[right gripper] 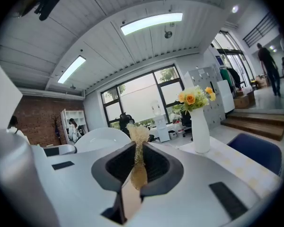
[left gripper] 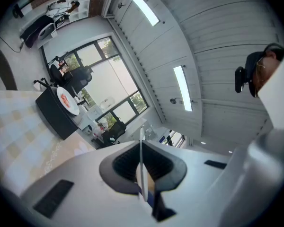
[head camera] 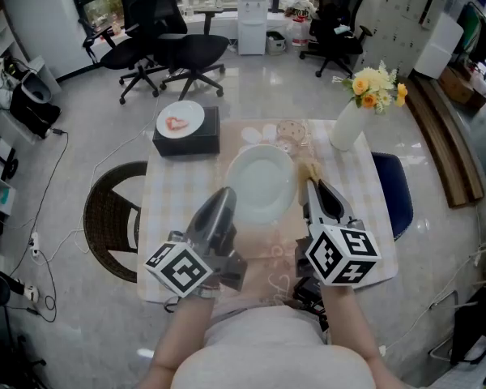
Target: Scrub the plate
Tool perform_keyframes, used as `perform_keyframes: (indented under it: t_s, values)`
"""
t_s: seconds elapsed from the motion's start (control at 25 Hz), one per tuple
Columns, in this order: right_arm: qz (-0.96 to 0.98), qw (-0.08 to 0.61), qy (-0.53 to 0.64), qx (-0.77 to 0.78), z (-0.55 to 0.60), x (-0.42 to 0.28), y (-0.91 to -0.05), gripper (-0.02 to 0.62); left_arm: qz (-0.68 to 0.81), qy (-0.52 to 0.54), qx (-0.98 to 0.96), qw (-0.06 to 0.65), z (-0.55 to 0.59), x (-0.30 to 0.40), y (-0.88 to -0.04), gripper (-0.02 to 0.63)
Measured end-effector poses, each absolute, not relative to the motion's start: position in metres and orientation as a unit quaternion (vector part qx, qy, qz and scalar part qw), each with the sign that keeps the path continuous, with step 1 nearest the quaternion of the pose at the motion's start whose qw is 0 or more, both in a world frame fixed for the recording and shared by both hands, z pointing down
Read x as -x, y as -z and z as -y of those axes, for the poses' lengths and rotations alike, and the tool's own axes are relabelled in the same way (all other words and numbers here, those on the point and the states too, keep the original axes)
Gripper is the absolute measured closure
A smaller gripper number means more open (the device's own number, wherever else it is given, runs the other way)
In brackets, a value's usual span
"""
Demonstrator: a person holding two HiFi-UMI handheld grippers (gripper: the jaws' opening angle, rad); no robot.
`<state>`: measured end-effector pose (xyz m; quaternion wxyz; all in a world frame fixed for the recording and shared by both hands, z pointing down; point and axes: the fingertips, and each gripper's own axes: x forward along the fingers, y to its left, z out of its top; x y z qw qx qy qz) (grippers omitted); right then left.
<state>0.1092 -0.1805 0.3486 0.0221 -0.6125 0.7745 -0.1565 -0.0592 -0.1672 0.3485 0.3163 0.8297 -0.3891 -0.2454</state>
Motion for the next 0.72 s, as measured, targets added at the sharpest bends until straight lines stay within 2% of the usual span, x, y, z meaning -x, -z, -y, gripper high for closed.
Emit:
perform_keyframes:
  t_s: [0.24,0.48,0.72]
  values:
    - [-0.809,0.093,0.224,0.535,0.167,-0.078,-0.33,0.548,0.392,0.244,-0.83,0.314,0.168,0.059,-0.347,0.586]
    - [-0.849,0.134,0.296,0.417,0.153,-0.028,-0.325,0.548,0.391,0.24,-0.831,0.314,0.169,0.055,-0.347,0.586]
    - [-0.857,0.125,0.314,0.39,0.146,-0.004,-0.333,0.548,0.392,0.239,-0.831,0.315,0.168,0.054,-0.347,0.586]
